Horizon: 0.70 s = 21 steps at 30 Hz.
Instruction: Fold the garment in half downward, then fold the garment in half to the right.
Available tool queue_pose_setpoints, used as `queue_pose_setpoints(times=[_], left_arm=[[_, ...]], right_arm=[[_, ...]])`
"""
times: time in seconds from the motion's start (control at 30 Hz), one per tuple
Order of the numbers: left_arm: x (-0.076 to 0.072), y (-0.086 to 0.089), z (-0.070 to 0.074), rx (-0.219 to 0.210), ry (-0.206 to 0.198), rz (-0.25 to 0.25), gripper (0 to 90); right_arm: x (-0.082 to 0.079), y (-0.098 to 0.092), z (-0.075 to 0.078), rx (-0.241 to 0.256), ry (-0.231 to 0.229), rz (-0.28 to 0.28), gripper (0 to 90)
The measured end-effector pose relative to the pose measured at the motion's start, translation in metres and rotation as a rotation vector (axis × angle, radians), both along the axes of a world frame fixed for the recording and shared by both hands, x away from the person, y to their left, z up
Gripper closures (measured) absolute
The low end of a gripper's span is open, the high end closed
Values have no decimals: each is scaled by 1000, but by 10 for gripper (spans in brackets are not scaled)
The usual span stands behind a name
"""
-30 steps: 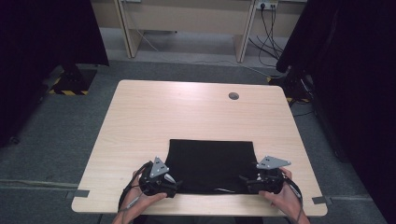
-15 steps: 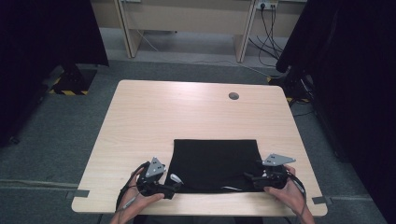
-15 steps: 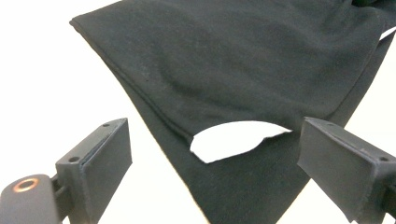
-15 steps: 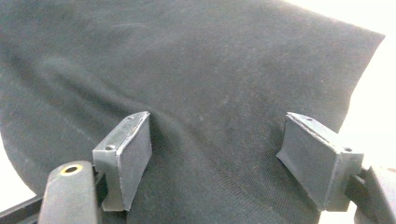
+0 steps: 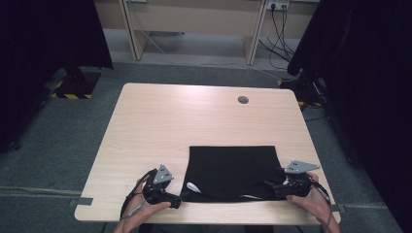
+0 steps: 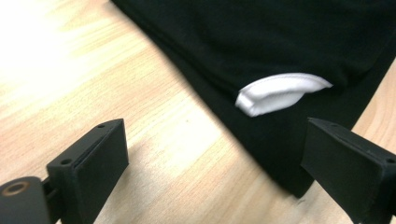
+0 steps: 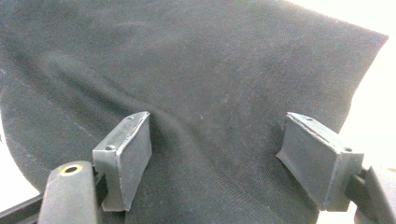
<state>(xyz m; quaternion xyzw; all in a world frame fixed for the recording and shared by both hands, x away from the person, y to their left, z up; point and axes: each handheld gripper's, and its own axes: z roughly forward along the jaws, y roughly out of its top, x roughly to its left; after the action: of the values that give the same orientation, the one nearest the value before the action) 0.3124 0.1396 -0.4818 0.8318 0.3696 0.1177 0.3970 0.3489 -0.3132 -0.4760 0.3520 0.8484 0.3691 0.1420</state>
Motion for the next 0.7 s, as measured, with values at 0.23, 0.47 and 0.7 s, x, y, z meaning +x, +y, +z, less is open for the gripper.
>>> queue_pose_setpoints(times=[0.23, 0.47, 0.7], left_arm=[[0, 0, -1, 2, 9, -11, 60], [-2, 1, -1, 6, 1, -13, 59], [-4, -3, 0, -5, -21, -34, 57]], right_arm=[[-1, -9, 0, -1, 1, -7, 256], [-2, -20, 1, -5, 2, -17, 256], [-2, -23, 0, 0, 0, -17, 256]])
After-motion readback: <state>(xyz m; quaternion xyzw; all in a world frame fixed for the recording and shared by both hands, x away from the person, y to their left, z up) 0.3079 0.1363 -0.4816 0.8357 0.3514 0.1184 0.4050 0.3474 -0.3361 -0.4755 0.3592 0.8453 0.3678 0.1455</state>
